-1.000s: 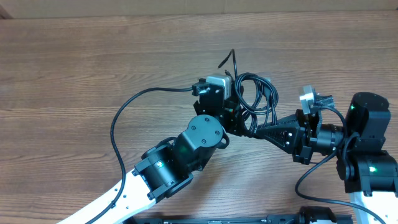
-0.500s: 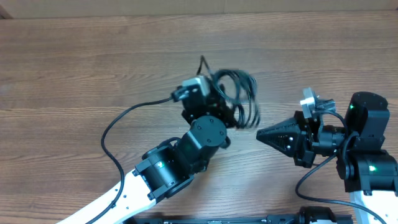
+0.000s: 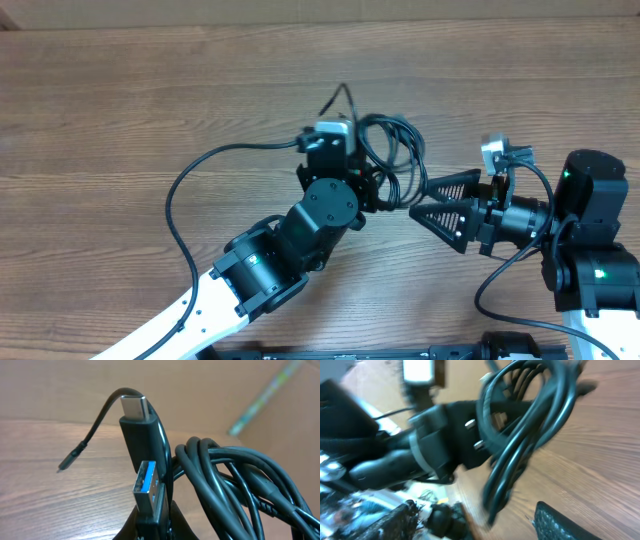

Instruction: Untangle cables

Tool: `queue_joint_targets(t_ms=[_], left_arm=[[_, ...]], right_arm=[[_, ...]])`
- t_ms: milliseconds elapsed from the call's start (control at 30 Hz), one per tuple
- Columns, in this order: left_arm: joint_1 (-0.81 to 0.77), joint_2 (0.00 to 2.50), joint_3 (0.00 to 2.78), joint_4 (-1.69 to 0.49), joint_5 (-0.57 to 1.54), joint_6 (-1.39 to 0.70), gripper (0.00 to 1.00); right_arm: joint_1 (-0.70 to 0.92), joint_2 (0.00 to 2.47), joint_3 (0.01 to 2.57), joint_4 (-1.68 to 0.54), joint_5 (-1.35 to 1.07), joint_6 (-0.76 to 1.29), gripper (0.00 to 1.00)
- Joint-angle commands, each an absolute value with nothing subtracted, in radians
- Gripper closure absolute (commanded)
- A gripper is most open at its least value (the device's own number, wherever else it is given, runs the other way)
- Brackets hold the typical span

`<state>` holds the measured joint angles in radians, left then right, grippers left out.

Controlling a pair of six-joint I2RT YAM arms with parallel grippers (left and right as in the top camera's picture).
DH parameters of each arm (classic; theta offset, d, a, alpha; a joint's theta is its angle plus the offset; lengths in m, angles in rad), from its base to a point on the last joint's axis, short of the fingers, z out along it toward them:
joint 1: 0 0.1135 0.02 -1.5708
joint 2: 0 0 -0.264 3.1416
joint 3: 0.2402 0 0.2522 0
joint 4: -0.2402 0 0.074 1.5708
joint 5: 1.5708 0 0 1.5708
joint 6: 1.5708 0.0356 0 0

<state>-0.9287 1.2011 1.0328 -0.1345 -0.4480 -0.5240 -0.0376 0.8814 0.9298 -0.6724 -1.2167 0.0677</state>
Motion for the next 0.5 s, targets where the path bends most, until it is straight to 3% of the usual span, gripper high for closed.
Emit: queue_joint_targets(t_ms=[0,67,367,467], left_arm=[[-0.930,1.204,1.046,-0.123,-0.313,-0.372,0.96],[-0.930,1.204,1.046,-0.123,-0.296,-0.373,0.96],[-0.930,1.204,1.046,-0.082,-0.294,-0.374,0.96],[-0.930,1.204,1.046,-0.070,-0.279,-0.374,0.96]], right_arm=[[-0.033,0.873,0.949,-0.664,-1.117,0.104,0.27],[-0.033,0.873,0.949,-0.664,-1.116,0.104,0.30],[-0.033,0.873,0.949,-0.664,-1.268,0.104,0.94],[-0.033,0.873,0.949,-0.668,-1.271,0.104,0.96]])
